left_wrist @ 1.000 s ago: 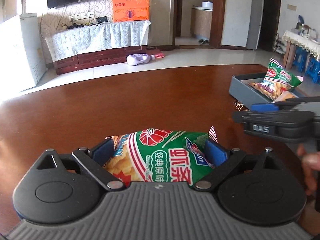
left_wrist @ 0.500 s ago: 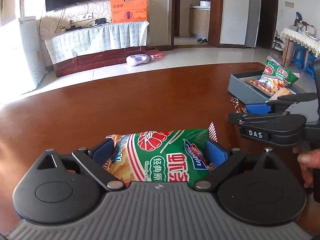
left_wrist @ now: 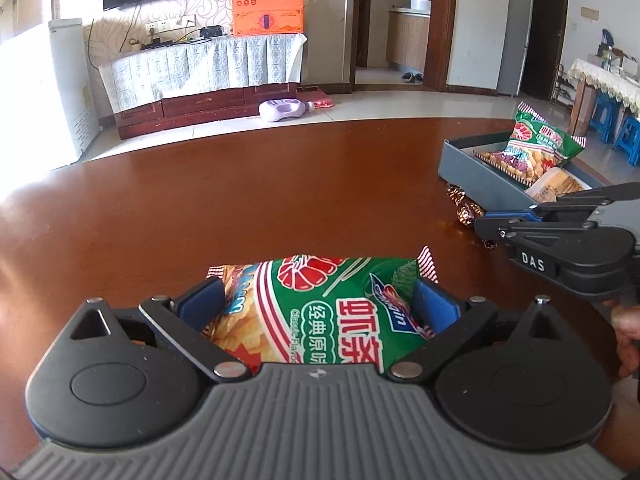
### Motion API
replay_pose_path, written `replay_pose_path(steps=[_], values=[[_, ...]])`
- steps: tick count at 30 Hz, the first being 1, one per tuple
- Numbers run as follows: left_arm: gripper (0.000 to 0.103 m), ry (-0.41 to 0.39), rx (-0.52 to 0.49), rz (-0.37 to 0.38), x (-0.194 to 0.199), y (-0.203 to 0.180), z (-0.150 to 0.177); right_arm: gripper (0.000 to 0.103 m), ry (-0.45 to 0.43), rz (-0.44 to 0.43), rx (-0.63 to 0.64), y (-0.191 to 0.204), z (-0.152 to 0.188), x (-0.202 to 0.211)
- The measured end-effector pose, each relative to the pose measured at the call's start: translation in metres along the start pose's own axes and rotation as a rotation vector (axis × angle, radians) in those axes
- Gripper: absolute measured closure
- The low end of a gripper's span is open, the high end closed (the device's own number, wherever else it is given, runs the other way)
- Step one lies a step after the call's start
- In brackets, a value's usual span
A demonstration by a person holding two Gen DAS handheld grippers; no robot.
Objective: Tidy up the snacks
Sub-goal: 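Grasp the brown-wrapped chocolate candy with the right tool while the left tool holds the green bag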
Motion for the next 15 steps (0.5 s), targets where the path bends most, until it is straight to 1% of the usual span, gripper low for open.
replay_pose_path(steps=[1, 3, 5, 6, 7, 9, 11, 13, 14, 15], values=[[0.001, 0.001, 0.008, -0.001, 0.002, 0.001, 0.000, 0.093, -0.005, 0.014, -0.007, -0.002, -0.002, 0.000], [0.001, -0.006, 0.016, -0.010, 0.006, 0.002, -0.002, 0.093, -0.021, 0.012, -0.010, -0.002, -0.005, 0.000], [0.001, -0.030, 0.016, -0.010, 0.013, 0.004, -0.008, 0.083, -0.031, 0.051, 0.008, -0.004, -0.007, -0.001], [0.001, -0.039, 0.013, -0.010, 0.016, 0.004, -0.011, 0.071, -0.032, 0.062, 0.007, -0.005, -0.007, -0.002], [0.001, -0.041, 0.010, -0.009, 0.017, 0.005, -0.012, 0.062, -0.028, 0.068, 0.002, -0.005, -0.007, -0.004], [0.001, -0.022, 0.005, -0.011, 0.017, 0.004, -0.009, 0.055, -0.015, 0.066, 0.009, 0.000, -0.005, -0.008], [0.001, -0.003, -0.007, -0.006, 0.015, 0.003, -0.004, 0.056, 0.002, 0.099, 0.043, 0.006, -0.002, -0.015], [0.001, 0.005, -0.013, 0.000, 0.015, 0.003, -0.003, 0.055, -0.009, 0.170, 0.150, 0.016, -0.002, -0.018], [0.001, 0.005, -0.014, 0.003, 0.015, 0.004, -0.004, 0.055, -0.015, 0.181, 0.198, 0.023, -0.003, -0.020], [0.001, 0.002, -0.015, 0.004, 0.016, 0.005, -0.003, 0.055, -0.022, 0.180, 0.218, 0.030, -0.003, -0.020]])
Point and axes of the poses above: each gripper's, at about its wrist camera, not at the fingertips, and x roughly against the way its jaws point, y to its left, z to its underside, the point moved 8 cm from there along -x, roughly the way its jaws point, and after that the axes turned 14 degrees about -y, right-handed, at the moved point
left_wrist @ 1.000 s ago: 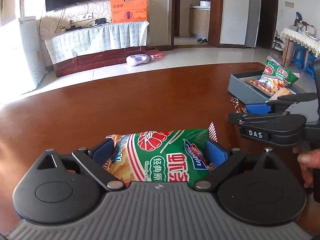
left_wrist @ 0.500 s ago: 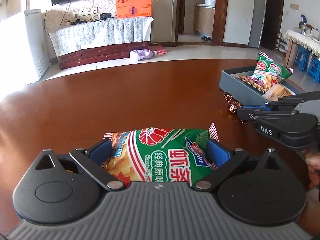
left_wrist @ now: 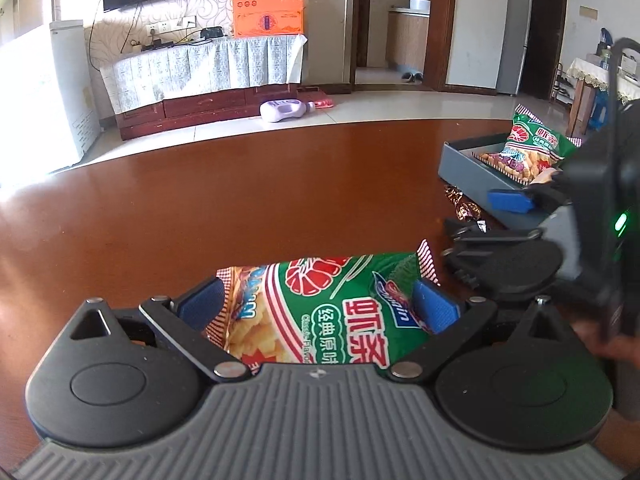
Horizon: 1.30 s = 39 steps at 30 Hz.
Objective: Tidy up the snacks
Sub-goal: 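Grasp the brown-wrapped chocolate candy with the right tool while the left tool holds the green bag, then lift and carry the green bag and chocolate candy toward the dark box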
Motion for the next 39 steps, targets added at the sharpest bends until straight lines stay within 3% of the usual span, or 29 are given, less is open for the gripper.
replay_pose_path(steps=[6, 9, 11, 14, 19, 24, 27, 33, 35, 36, 39], values=[[0.001, 0.004, 0.004, 0.008, 0.003, 0.008, 0.004, 0.055, 0.006, 0.001, -0.111, 0.001, -0.004, -0.004], [0.001, 0.005, 0.012, 0.003, 0.002, 0.010, 0.002, 0.054, -0.032, -0.012, -0.010, 0.013, -0.008, 0.000], [0.001, 0.005, 0.015, 0.000, 0.001, 0.010, 0.001, 0.055, -0.033, -0.027, -0.036, 0.015, -0.007, 0.000], [0.001, 0.005, 0.010, 0.005, 0.001, 0.008, 0.001, 0.055, -0.011, -0.046, -0.155, 0.000, -0.004, -0.006], [0.001, 0.008, 0.012, 0.013, -0.001, 0.006, 0.002, 0.058, 0.039, -0.153, -0.411, -0.035, 0.009, -0.015], [0.001, -0.010, 0.008, 0.021, 0.002, 0.005, -0.002, 0.055, 0.023, -0.136, -0.401, -0.048, 0.007, -0.010], [0.001, -0.003, 0.015, 0.016, 0.001, 0.006, -0.001, 0.047, 0.009, -0.128, -0.387, -0.054, 0.009, -0.006], [0.001, -0.001, 0.013, 0.024, 0.001, 0.006, -0.001, 0.047, 0.011, -0.154, -0.336, -0.053, 0.011, -0.015], [0.001, 0.003, 0.015, 0.025, 0.003, 0.006, 0.002, 0.044, 0.018, -0.192, -0.324, -0.045, 0.010, -0.016], [0.001, 0.001, 0.015, 0.025, 0.003, 0.006, 0.001, 0.039, 0.017, -0.216, -0.309, -0.037, 0.009, -0.014], [0.001, -0.008, 0.024, 0.025, 0.004, 0.007, -0.002, 0.044, 0.022, -0.347, -0.327, -0.022, 0.002, -0.005]])
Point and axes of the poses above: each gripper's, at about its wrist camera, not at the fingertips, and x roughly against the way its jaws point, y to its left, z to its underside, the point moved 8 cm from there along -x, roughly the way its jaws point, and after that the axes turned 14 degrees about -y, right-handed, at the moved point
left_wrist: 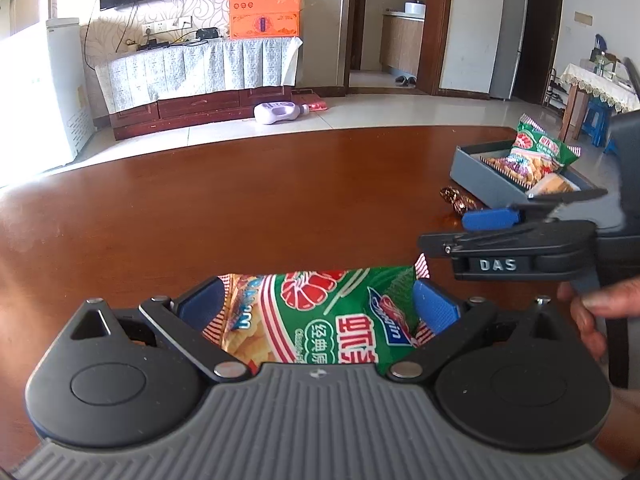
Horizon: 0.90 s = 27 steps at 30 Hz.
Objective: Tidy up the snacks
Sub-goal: 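Lift and carry the green bag and chocolate candy toward the dark box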
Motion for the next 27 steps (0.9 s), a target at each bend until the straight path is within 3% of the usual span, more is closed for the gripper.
replay_pose_path(steps=[4, 13, 16, 18, 27], values=[[0.001, -0.002, 0.006, -0.003, 0.001, 0.000, -0.001, 0.043, -0.075, 0.079, -0.003, -0.018, -0.015, 0.009], [0.001, -0.002, -0.014, 0.022, 0.006, -0.006, 0.001, 0.046, -0.011, 0.153, 0.106, -0.037, -0.007, -0.024], [0.001, 0.004, -0.029, 0.030, 0.007, -0.009, 0.005, 0.061, -0.020, 0.139, 0.106, -0.034, -0.005, -0.021], [0.001, 0.007, -0.039, 0.028, 0.007, -0.010, 0.008, 0.078, -0.016, 0.171, 0.145, -0.034, -0.004, -0.017], [0.000, 0.005, -0.052, -0.004, 0.002, -0.010, 0.020, 0.078, 0.038, 0.118, 0.094, -0.009, 0.006, 0.014]])
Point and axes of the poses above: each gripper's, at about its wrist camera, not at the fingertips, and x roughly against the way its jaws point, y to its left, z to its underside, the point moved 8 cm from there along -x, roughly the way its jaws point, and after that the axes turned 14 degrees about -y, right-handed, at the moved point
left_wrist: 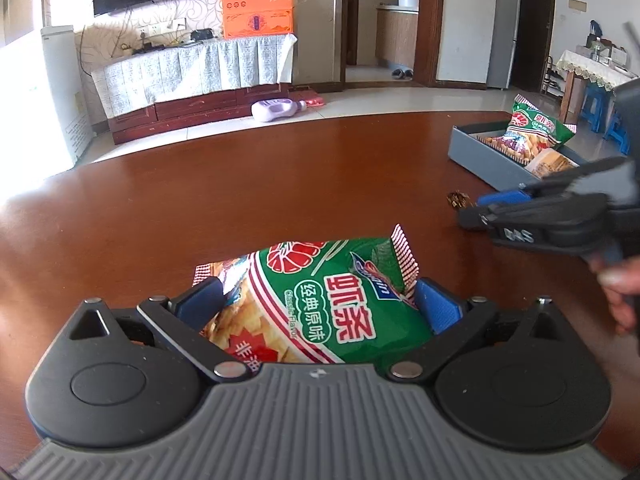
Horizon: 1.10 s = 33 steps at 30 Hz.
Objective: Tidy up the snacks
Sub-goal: 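Lift and carry the green bag and chocolate candy toward the dark box, then lower the green bag and candy into the box and open both tools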
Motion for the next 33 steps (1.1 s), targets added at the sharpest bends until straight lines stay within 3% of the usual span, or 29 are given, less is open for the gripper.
replay_pose_path(steps=[6, 11, 14, 25, 33], values=[[0.002, -0.021, -0.017, -0.013, -0.007, -0.008, 0.000, 0.078, -0.018, -0.044, -0.008, 0.012, -0.005, 0.027], [0.023, -0.042, -0.020, -0.013, -0.007, -0.016, -0.008, 0.078, -0.047, -0.072, -0.034, 0.012, -0.013, 0.039], [0.028, -0.041, -0.004, -0.008, -0.010, -0.022, -0.014, 0.078, -0.064, -0.085, -0.021, 0.013, -0.017, 0.049], [0.030, -0.103, -0.012, -0.013, -0.006, -0.060, -0.054, 0.078, -0.141, -0.081, -0.016, -0.009, -0.031, 0.094], [0.030, -0.157, -0.025, 0.024, -0.006, -0.107, -0.087, 0.078, -0.217, -0.022, -0.028, -0.043, -0.040, 0.134]])
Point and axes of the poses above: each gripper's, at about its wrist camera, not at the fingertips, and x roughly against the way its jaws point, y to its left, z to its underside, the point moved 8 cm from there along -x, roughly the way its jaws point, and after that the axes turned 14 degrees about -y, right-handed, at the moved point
